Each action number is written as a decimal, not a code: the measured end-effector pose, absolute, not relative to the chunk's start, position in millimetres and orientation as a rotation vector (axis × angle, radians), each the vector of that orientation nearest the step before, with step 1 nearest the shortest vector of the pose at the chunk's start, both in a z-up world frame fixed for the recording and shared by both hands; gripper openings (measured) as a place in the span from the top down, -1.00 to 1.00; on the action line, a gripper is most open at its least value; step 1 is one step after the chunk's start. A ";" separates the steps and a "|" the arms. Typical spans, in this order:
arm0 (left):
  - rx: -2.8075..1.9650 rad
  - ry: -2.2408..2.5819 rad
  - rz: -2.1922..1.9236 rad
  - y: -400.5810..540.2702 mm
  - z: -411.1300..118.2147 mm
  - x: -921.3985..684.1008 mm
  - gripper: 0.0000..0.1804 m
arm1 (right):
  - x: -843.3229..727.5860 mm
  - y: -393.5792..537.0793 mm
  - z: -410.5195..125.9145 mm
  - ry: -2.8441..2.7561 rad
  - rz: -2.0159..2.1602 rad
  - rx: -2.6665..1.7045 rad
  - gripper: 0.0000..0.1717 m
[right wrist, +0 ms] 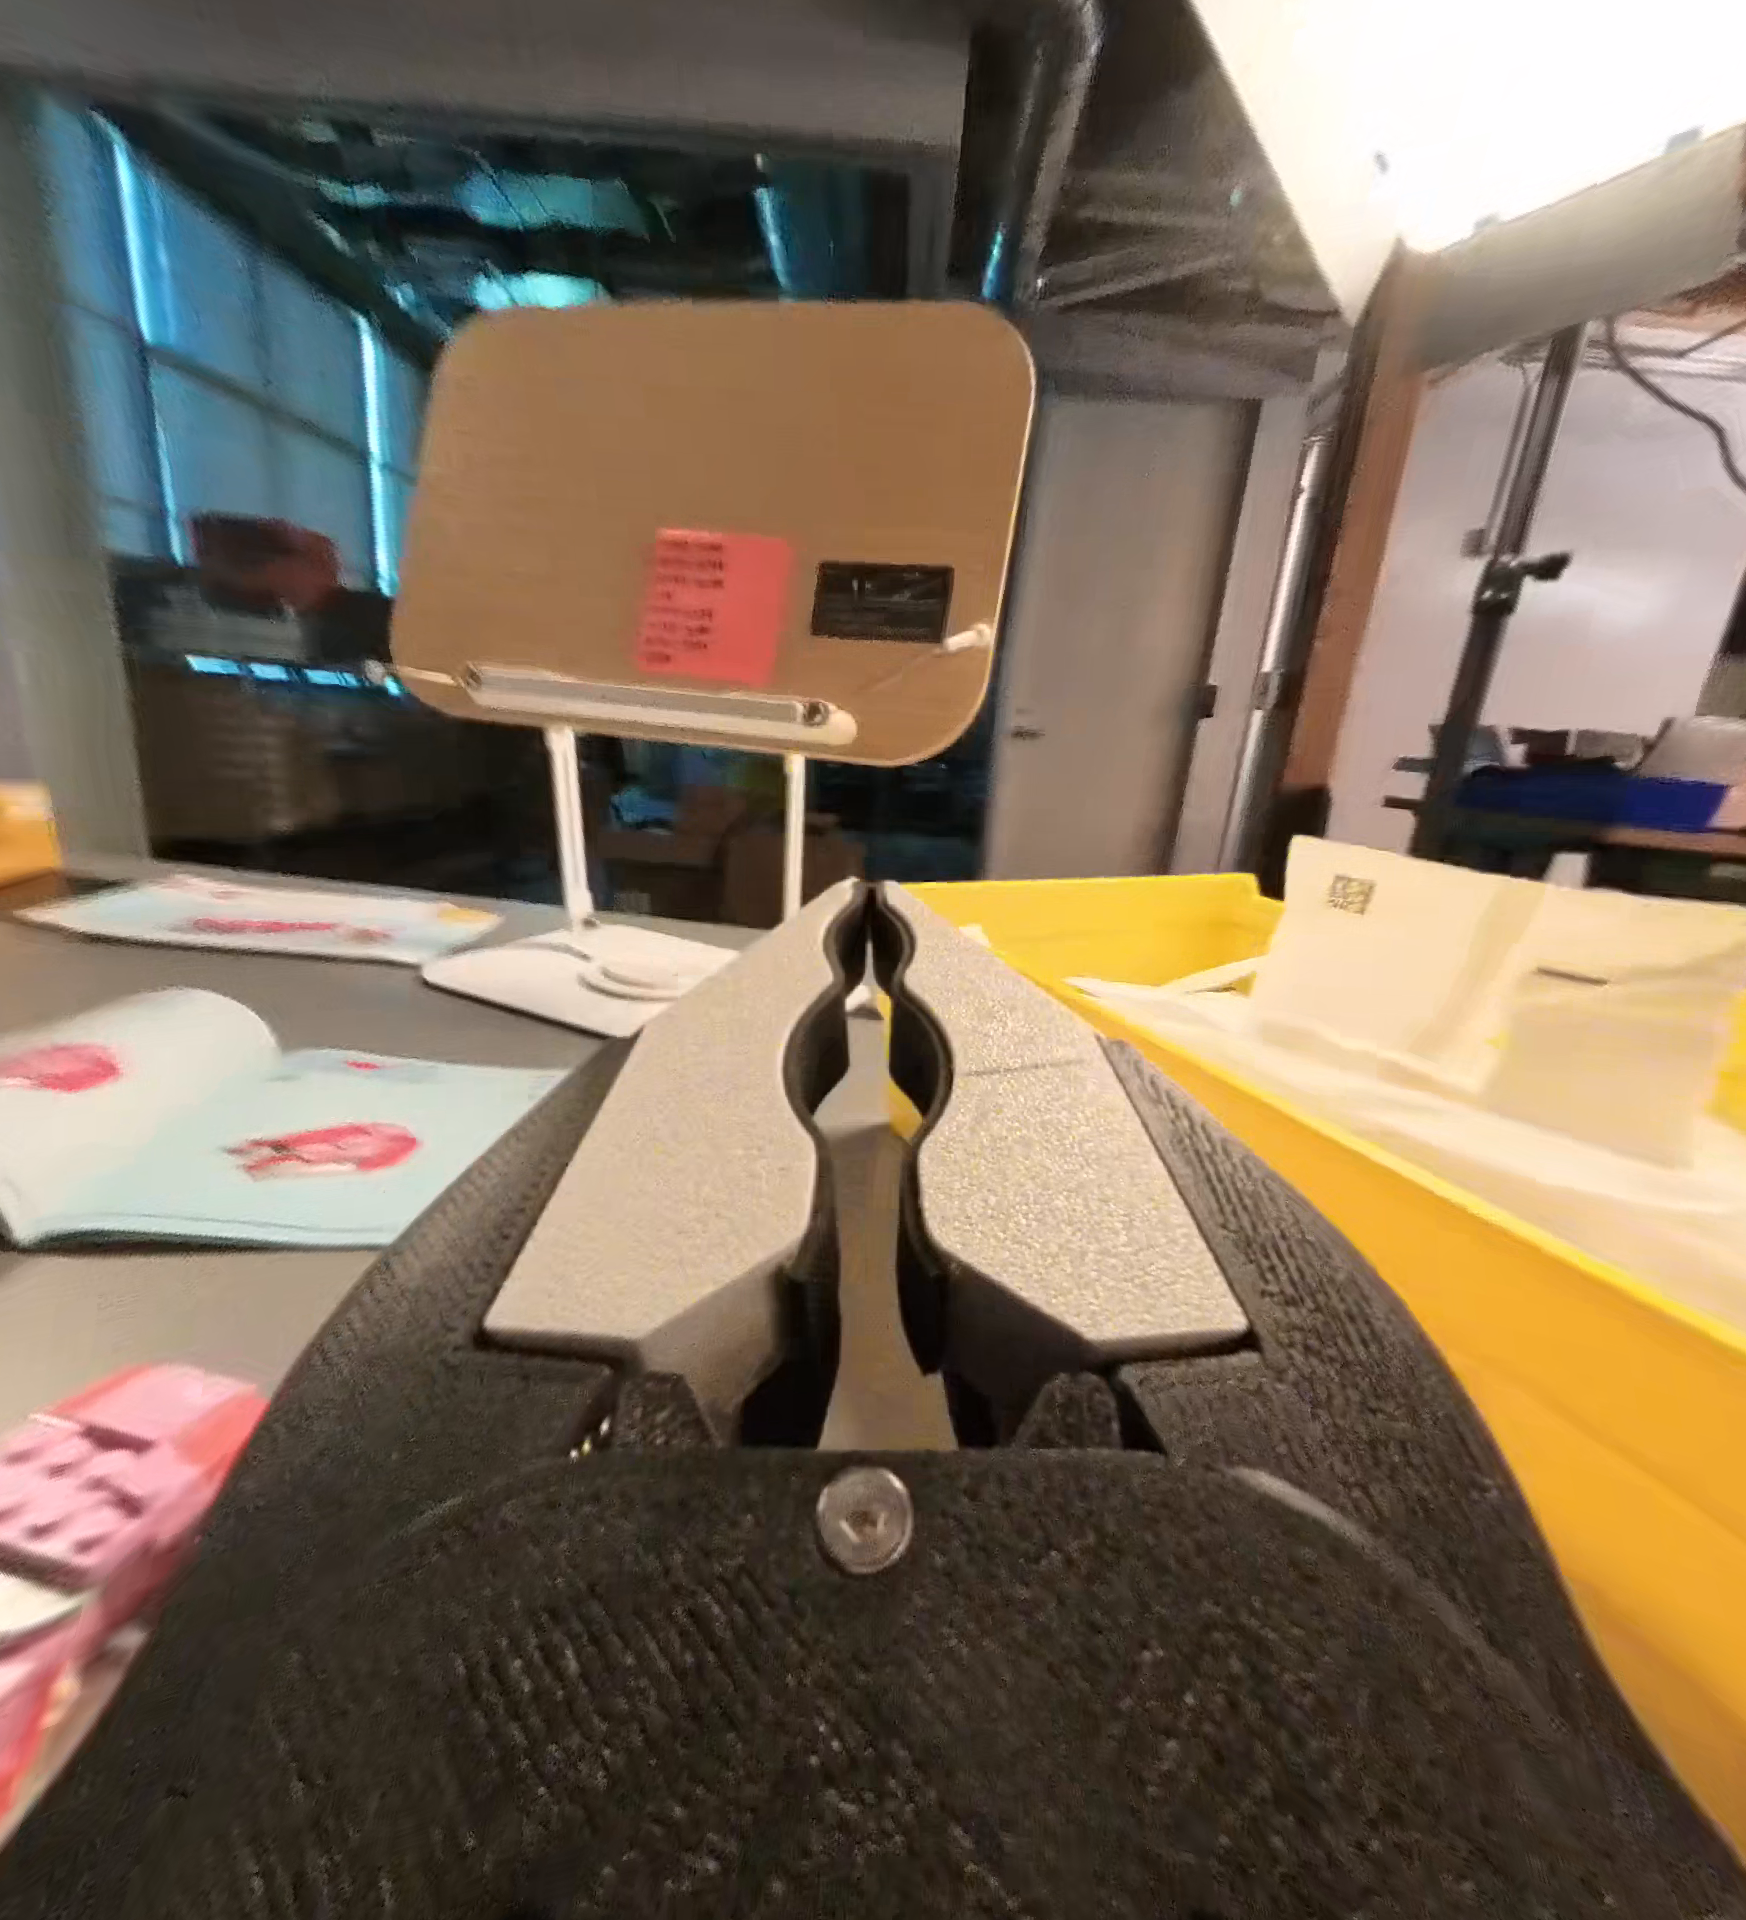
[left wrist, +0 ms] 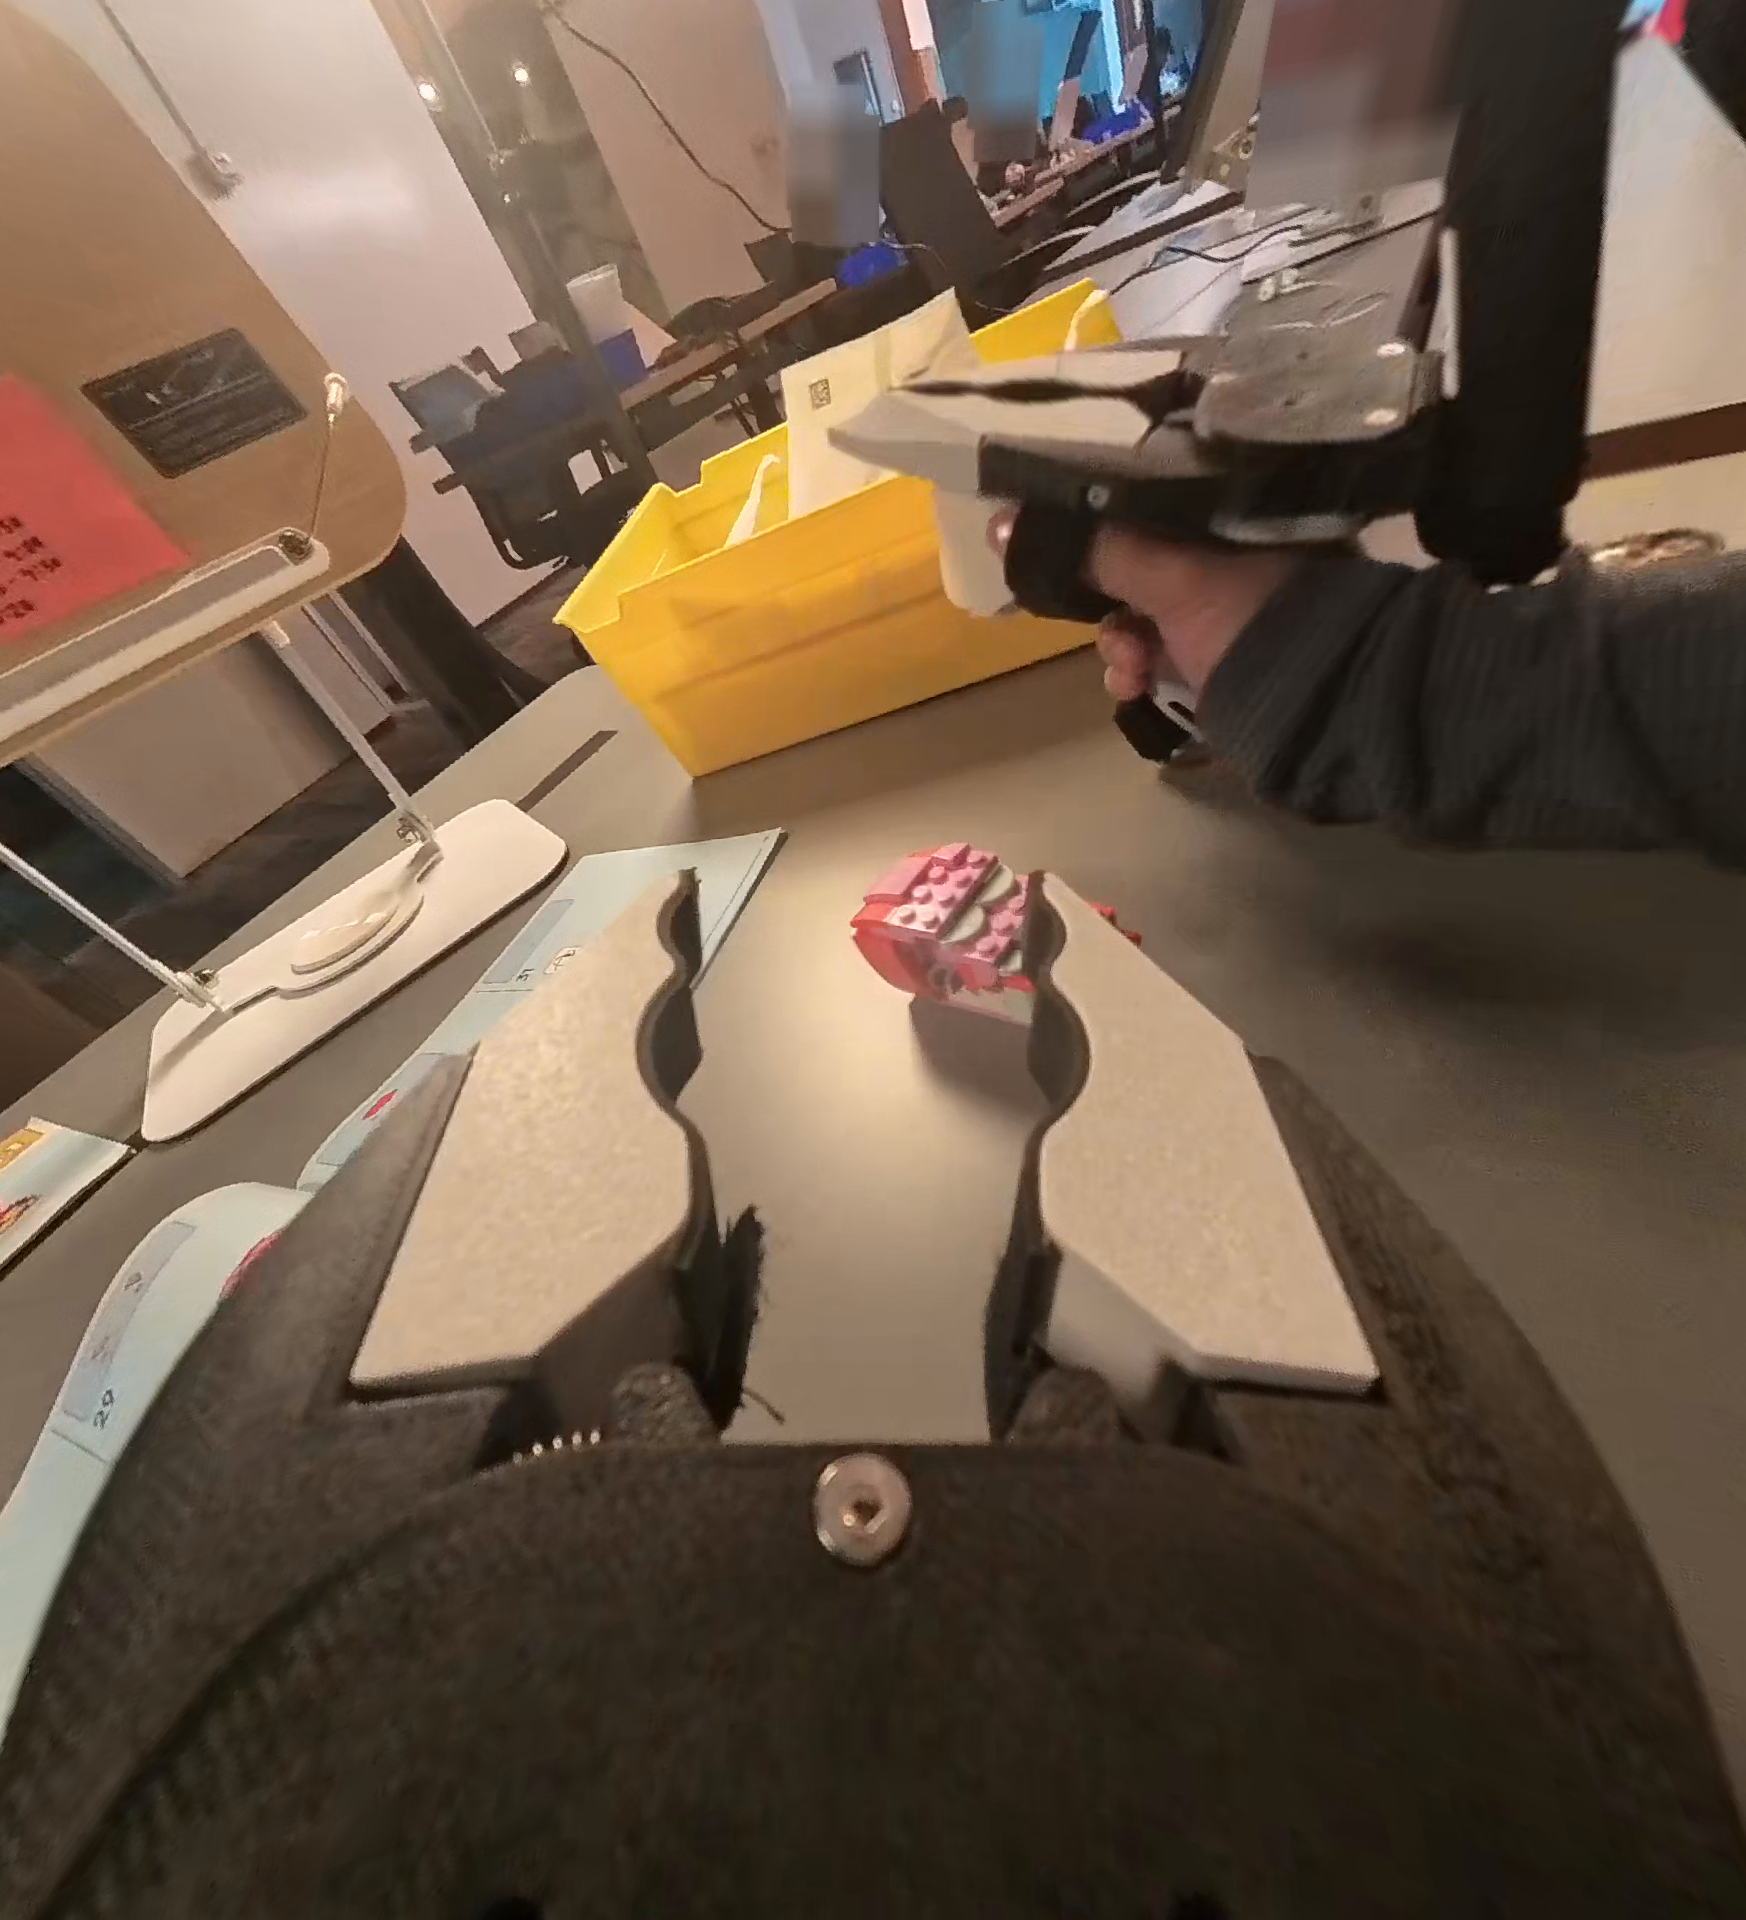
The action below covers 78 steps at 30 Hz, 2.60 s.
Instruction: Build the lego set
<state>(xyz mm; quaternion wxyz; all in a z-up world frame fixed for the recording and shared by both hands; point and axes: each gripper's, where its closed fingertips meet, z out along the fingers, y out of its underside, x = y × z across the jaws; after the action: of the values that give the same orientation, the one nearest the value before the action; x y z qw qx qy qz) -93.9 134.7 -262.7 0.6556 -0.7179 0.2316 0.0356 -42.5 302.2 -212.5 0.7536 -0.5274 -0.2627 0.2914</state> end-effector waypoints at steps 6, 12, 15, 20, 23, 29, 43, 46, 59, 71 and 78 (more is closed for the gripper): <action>-1.607 0.467 0.027 134.6 -258.7 -92.5 0.32 | -42.3 310.4 -217.7 -0.602 0.531 -1.159 1.00; -1.566 0.439 0.001 130.0 -250.0 -87.5 0.31 | -44.3 311.4 -221.5 -0.632 0.479 -1.168 1.00; -1.535 0.418 -0.024 125.9 -242.7 -86.9 0.32 | -47.0 311.4 -223.6 -0.652 0.453 -1.172 1.00; -1.522 0.347 -0.022 124.6 -242.6 -100.3 0.32 | -50.6 304.3 -222.5 -0.685 0.443 -1.146 1.00; -1.533 0.325 -0.067 126.6 -245.6 -99.4 0.33 | -57.7 296.9 -224.3 -0.740 0.452 -1.125 1.00; -1.545 0.322 -0.092 129.6 -248.1 -96.8 0.33 | -73.1 286.3 -230.9 -0.852 0.415 -1.093 1.00; -1.550 0.328 -0.078 131.2 -249.6 -97.6 0.33 | -72.2 285.2 -229.6 -0.839 0.446 -1.093 1.00; -1.550 0.326 -0.077 131.5 -249.8 -98.1 0.33 | -72.6 284.5 -229.3 -0.840 0.454 -1.091 1.00; -1.530 0.261 -0.036 132.5 -245.5 -112.2 0.38 | -71.2 285.2 -228.6 -0.828 0.463 -1.095 1.00; -1.553 0.304 -0.031 134.2 -250.5 -105.1 0.41 | -70.2 286.4 -228.4 -0.818 0.479 -1.103 1.00; -1.550 0.293 -0.017 134.4 -250.0 -107.5 0.40 | -70.2 286.7 -228.6 -0.818 0.478 -1.104 1.00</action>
<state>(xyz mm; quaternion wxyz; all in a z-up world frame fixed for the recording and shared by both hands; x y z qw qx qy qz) -107.5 134.4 -250.0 0.7048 -0.6971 0.1317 -0.0075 -70.2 286.7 -228.6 0.7469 -0.5048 -0.3737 0.2183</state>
